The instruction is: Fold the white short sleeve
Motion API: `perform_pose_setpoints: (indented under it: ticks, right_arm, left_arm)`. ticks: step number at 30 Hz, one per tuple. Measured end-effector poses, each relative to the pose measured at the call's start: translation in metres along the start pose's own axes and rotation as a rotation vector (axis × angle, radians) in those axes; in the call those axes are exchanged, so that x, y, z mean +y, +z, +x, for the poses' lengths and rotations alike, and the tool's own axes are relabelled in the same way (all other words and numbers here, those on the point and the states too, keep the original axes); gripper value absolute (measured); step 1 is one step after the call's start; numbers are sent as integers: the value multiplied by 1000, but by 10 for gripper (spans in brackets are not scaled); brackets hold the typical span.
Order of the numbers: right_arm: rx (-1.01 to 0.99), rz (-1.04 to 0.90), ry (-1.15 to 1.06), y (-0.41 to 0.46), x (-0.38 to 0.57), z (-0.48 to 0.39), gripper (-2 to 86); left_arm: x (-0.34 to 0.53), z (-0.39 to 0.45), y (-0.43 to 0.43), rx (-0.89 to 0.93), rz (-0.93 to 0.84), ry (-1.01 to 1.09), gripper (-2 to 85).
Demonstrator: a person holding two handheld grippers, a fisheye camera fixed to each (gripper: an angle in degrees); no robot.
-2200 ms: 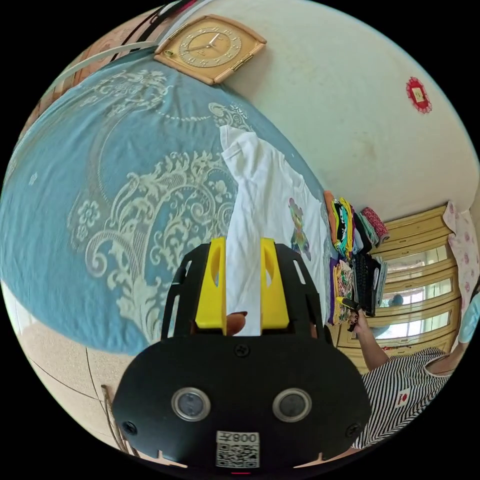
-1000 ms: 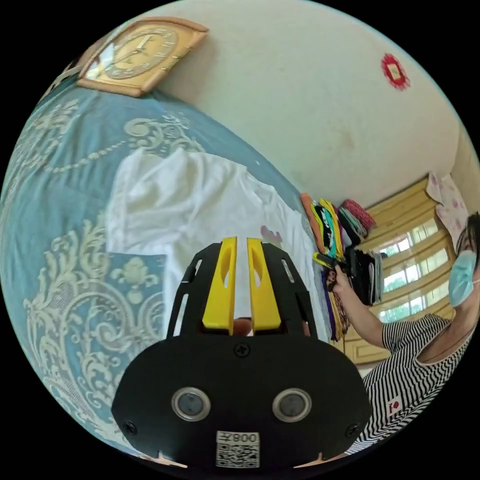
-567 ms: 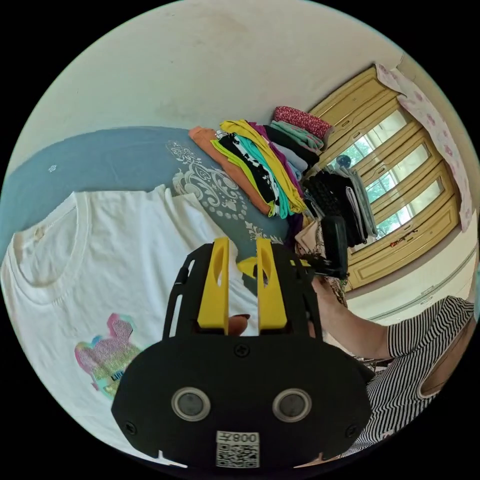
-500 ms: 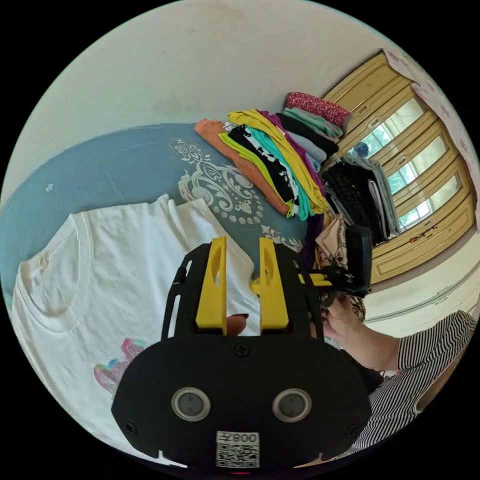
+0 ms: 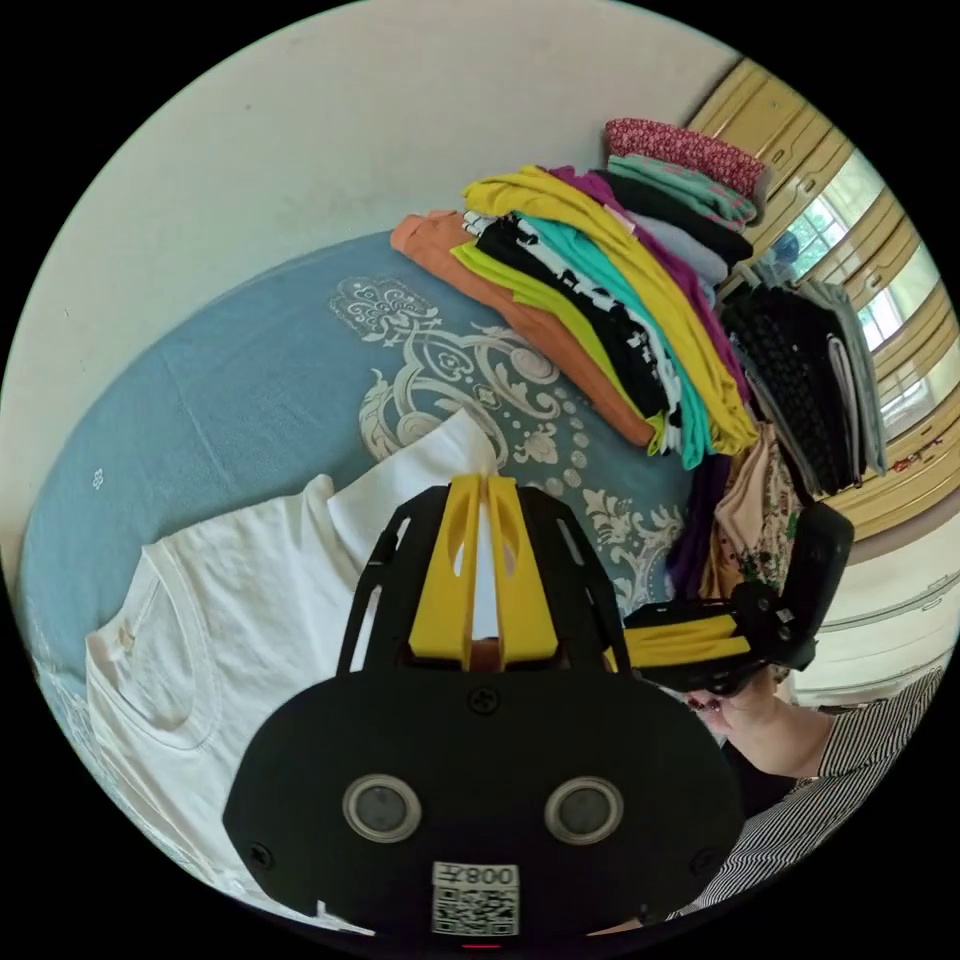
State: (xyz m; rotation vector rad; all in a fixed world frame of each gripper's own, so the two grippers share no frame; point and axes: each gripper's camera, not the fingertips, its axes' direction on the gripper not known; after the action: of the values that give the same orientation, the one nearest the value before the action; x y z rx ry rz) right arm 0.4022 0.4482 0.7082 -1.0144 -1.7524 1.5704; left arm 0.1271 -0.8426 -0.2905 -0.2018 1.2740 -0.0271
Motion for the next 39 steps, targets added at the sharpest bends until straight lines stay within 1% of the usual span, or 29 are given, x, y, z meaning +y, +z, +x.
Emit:
perform_pose_setpoints:
  ticks: [2, 4, 7, 9, 13, 15, 16, 20, 24, 26, 29, 31, 34, 35, 39]
  right_arm:
    - [31, 26, -20, -11, -2, -3, 0]
    - [88, 72, -37, -29, -3, -5, 1]
    - [181, 95, -6, -42, -6, 1, 3]
    - [227, 75, 20, -42, -8, 9, 5]
    - [281, -12, 47, -25, -20, 26, 24]
    - [291, -43, 48, -16, -28, 31, 44]
    - [263, -51, 44, -11, -32, 34, 55]
    - [237, -67, 20, 2, -43, 35, 66]
    - [142, -47, -4, 2, -52, 38, 79]
    - [64, -25, 7, -4, -53, 44, 87]
    - [-93, 19, 60, -11, -54, 62, 98]
    - [-262, 19, 118, -7, -56, 80, 101]
    - [-421, 9, 179, 5, -58, 96, 101]
    - [-445, 10, 195, 8, -58, 99, 100]
    - [-636, 2, 246, 36, -58, 113, 83]
  left_arm:
    - [-11, 0, -1, 112, 67, -8, 16]
    - [-21, 2, 7, 170, 61, 4, 15]
    - [-30, 2, 31, 159, 15, 13, 16]
    - [-32, -4, 44, 177, -8, -18, 16]
    - [-27, -23, 44, 228, 50, -75, 16]
    - [-24, -29, 36, 234, 91, -81, 17]
    - [-22, -33, 31, 250, 103, -81, 17]
    - [-12, -51, 10, 329, 175, -87, 17]
    - [4, -68, -11, 407, 250, -89, 16]
    - [16, -81, -26, 500, 310, -84, 15]
    - [30, -98, -42, 600, 361, -94, 14]
    - [38, -107, -52, 626, 388, -103, 13]
    - [52, -120, -66, 690, 425, -120, 12]
    - [57, -124, -71, 710, 437, -126, 12]
    - [70, -133, -87, 713, 443, -140, 12]
